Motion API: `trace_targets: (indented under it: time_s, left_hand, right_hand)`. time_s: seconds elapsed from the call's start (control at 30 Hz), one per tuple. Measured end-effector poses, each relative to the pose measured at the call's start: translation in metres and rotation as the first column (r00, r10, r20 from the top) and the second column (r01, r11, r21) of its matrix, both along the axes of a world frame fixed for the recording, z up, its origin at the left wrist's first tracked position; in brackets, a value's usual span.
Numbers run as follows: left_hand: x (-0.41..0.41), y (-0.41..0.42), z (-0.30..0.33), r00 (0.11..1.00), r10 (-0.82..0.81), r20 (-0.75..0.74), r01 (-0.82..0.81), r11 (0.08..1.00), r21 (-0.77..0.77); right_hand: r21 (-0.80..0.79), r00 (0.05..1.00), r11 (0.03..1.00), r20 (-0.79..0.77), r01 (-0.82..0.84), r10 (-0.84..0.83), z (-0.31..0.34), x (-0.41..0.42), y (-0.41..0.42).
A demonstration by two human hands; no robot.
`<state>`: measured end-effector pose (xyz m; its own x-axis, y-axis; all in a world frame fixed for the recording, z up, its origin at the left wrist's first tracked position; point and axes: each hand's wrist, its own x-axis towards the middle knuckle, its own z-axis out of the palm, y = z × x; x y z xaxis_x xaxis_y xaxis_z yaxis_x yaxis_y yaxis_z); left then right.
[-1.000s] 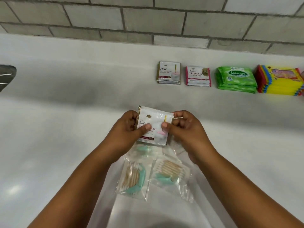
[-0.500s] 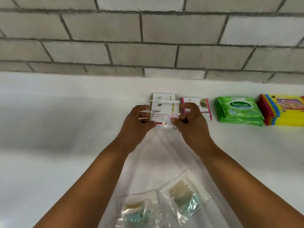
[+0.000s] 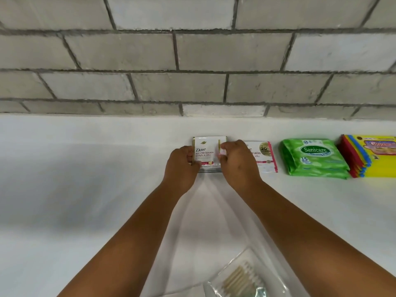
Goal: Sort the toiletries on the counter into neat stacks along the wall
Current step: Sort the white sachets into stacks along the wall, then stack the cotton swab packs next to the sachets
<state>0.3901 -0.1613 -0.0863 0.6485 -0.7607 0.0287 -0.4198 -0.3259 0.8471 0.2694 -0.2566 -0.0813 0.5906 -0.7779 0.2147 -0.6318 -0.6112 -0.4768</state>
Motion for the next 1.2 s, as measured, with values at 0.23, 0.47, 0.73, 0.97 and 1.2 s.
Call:
trace_targets:
  time_s: [0.23,0.47,0.73,0.97,1.2]
  left_hand:
    - [0.001,0.001,-0.002,0.999,0.013,0.049,-0.017,0.997,0.073]
    - [-0.019,0.030,0.017,0.995,0.063,0.079,-0.067,0.997,0.044]
    - [-0.071,0.108,0.027,0.991,0.128,0.030,-0.124,0.988,-0.090]
    - [-0.095,0.182,0.022,0.995,0.030,0.092,-0.028,0.999,-0.025]
    - [-0.107,0.246,0.008,0.998,0.024,0.062,-0.026,0.999,0.032]
  right_hand:
    - [-0.058,1.000,0.998,-0.017,0.002,-0.003,0.005,-0.005,0.006]
    - [-0.036,0.999,0.999,0.038,-0.026,0.027,0.029,-0.026,0.036]
    - [0.065,0.998,0.996,0.035,-0.063,0.060,0.045,-0.070,0.107]
    - [0.097,0.979,0.979,-0.076,-0.180,0.188,0.027,-0.110,0.160]
    - [0.245,0.848,0.863,-0.201,-0.441,0.491,0.011,-0.124,0.193]
